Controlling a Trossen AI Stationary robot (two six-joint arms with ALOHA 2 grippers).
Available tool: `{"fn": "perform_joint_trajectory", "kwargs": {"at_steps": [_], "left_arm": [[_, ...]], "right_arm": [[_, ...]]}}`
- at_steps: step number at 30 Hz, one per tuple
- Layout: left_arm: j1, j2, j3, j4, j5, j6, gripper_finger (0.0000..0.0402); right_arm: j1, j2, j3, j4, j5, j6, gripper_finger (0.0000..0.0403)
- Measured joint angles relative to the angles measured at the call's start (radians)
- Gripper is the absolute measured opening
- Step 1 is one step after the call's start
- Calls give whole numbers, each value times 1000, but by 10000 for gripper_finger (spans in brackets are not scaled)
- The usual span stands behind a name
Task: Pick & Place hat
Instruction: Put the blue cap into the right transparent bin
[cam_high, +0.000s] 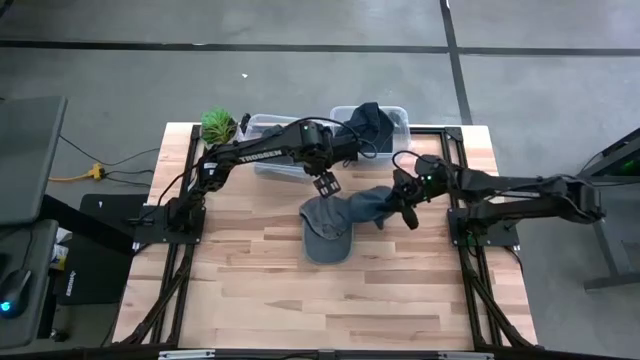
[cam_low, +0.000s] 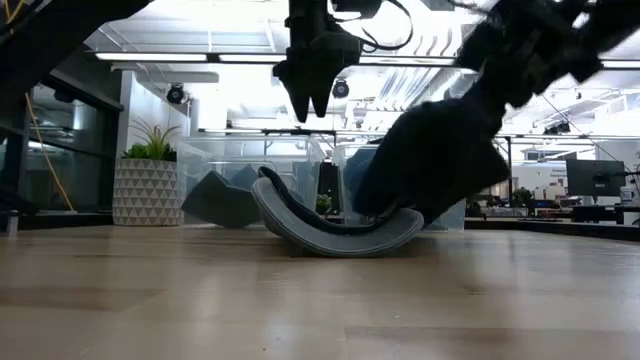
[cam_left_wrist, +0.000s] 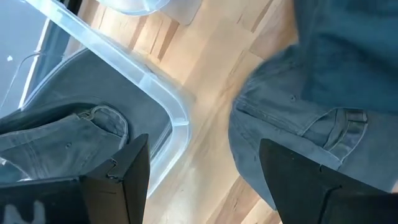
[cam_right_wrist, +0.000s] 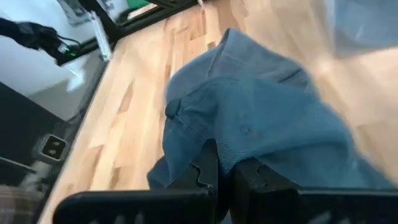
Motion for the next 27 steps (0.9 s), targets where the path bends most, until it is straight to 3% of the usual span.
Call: {"fn": "perform_joint_trajectory", "kwargs": {"at_steps": [5,11,17,22,27], "left_arm": [[-1,0,0,20,3,1,243],[-2,0,0,63,-6,16,243],[-1,0,0,81,-101,23,243],[-2,-14,0,160,-212,101,243],[-2,-32,-2,359,-267,236,243]], "right_arm": [[-1,-55,145,-231,15,-95,2],[-1,-57,365,-471,106,-190,2],[-13,-45,586,-687,230,-238,2],[-55,-46,728,-780,203,-239,2],[-92,-45,833,-860,191,-260,2]]}}
